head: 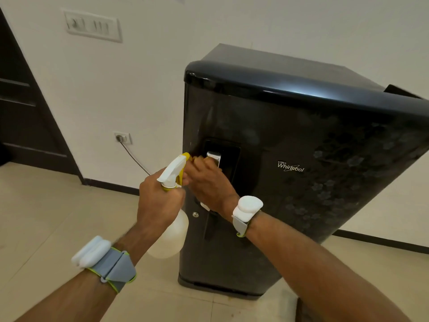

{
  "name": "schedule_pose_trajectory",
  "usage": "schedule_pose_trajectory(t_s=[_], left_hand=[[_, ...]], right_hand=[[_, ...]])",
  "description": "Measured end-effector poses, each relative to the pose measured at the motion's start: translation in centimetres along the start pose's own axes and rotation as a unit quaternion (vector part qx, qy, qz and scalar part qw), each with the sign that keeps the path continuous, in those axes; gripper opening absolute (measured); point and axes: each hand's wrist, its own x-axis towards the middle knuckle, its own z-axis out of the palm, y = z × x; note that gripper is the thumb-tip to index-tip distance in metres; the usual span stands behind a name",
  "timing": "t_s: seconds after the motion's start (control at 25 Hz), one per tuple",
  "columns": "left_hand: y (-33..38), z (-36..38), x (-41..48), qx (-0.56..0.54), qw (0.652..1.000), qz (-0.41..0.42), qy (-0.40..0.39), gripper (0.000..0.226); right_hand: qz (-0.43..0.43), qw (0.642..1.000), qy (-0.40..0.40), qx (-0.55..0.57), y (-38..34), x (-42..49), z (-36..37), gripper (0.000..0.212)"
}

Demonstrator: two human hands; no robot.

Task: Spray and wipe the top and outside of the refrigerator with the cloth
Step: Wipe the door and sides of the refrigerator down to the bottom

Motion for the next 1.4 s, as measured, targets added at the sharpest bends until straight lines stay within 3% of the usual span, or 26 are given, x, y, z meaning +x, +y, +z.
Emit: schedule_pose_trajectory(t_s=[0.08,0.12,0.24,0.32,0.44,0.52,0.56,0.64,0.76,0.8,0.92,0.96,1.0,1.08,1.2,1.4], left_hand=[[-0.3,0.0,-0.1,-0.006,1.0,0.006,-0.008,0.032],[-0.4,-0.2,-0.1,-0.007,1.0,0.01,-0.007,0.03],[-0.7,-0.5,0.2,-0.004,1.0,0.002,0.006,0.029],[-0.6,-0.7,0.4,0.001,1.0,-0.009,0.012,0.031],[-0.4,-1.3,0.6,-0.005,1.0,0.002,0.008,0.031],[-0.6,-1.7,0.8,-0.011,1.0,0.009,-0.001,0.033],[-0.7,-1.7,0.9,-0.011,1.0,0.008,-0.002,0.032],[-0.7,-1.4,1.0,-0.011,1.0,0.005,-0.003,0.032],[0.0,-0.5,0.9,-0.019,1.0,-0.003,-0.012,0.031],[0.3,-0.1,0.9,-0.02,1.0,-0.002,-0.015,0.028],[1.4,1.1,0.2,-0.016,0.999,0.009,-0.037,0.023],[1.5,1.4,-0.1,-0.015,0.999,0.009,-0.048,0.025],[1.4,1.6,-0.3,-0.013,0.998,0.006,-0.055,0.029],[1.5,1.9,-0.8,-0.016,0.998,0.008,-0.061,0.033],[1.5,2.9,-1.5,-0.03,0.996,0.015,-0.081,0.036],[1.8,5.7,-2.7,-0.037,0.989,0.028,-0.139,0.038]], right_hand=[[-0.15,0.981,-0.086,-0.083,-0.1,-2.0,0.7,0.025],[-0.146,0.983,-0.067,-0.083,0.7,-1.5,0.4,0.025],[0.06,0.996,0.058,-0.028,2.3,3.4,-2.0,0.031],[0.109,0.99,0.084,-0.018,1.5,4.7,-2.5,0.028],[-0.07,0.997,-0.023,0.002,-2.8,0.8,2.3,0.018],[-0.101,0.99,-0.094,0.005,-3.1,-1.6,3.2,0.016],[-0.096,0.991,-0.091,-0.001,-2.2,-1.5,2.6,0.018],[-0.03,0.999,-0.012,-0.013,0.3,-0.3,-0.3,0.024],[0.151,0.981,0.12,0.01,3.5,0.6,-3.0,0.026],[0.149,0.98,0.131,0.008,3.6,0.2,-2.8,0.027],[-0.047,0.998,0.012,-0.033,1.3,-2.3,-1.2,0.027],[-0.073,0.996,-0.032,-0.032,0.5,-3.1,-1.0,0.024],[-0.05,0.997,-0.057,-0.013,-0.1,-3.8,-1.1,0.02],[0.085,0.992,-0.054,0.079,-0.4,-5.1,-1.8,0.021],[0.269,0.95,-0.01,0.16,0.3,-8.0,-3.5,0.021],[0.41,0.889,0.045,0.2,0.4,-12.0,-5.7,0.024]])
